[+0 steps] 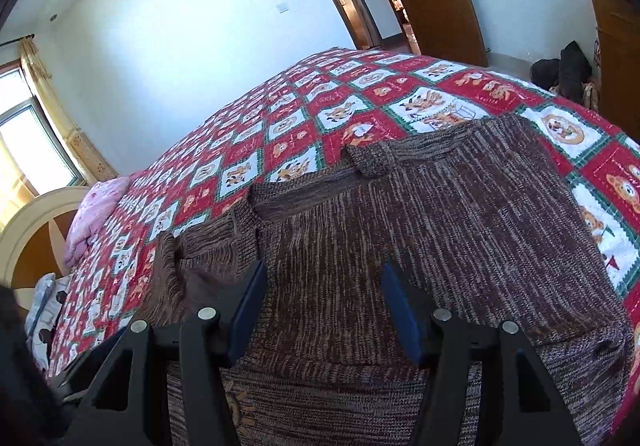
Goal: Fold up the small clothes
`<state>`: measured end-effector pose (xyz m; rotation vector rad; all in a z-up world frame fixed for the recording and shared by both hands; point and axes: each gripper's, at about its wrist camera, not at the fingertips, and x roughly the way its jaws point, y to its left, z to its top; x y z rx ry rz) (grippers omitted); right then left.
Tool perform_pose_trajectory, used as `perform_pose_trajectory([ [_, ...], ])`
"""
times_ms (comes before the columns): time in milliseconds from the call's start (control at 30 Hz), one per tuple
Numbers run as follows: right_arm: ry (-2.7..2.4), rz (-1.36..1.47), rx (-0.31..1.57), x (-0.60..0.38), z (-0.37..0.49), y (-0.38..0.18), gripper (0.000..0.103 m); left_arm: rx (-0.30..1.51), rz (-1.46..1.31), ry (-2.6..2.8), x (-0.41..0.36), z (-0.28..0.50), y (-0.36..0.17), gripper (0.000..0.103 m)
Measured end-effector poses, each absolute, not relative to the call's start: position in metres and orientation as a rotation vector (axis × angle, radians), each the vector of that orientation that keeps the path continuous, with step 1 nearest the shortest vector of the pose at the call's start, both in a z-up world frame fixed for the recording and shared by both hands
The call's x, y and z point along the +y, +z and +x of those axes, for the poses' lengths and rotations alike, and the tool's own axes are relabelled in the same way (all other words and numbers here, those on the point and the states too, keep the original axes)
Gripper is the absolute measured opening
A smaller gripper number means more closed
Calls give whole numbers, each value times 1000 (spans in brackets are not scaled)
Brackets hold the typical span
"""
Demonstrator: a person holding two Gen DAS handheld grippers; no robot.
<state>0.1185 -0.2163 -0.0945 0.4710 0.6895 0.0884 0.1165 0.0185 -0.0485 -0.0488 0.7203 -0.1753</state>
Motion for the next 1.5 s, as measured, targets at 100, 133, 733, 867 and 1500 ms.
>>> perform_pose_trajectory([
  [100, 169, 510, 679, -215, 117, -92, 61, 762, -81, -91, 50, 101, -57, 91],
  [133, 192, 513, 685, -213, 118, -92, 61, 787, -115, -76, 61, 100, -62, 90],
  [733, 176, 260, 893, -141, 212, -106, 51, 781, -159, -30, 88, 85, -101, 100],
  [867, 215, 123, 880, -121, 215, -107, 10, 781, -153, -36, 88, 87, -102, 102],
  [1500, 128, 287, 803, -185, 186, -80, 6, 779, -154, -37, 89, 88, -103, 103],
])
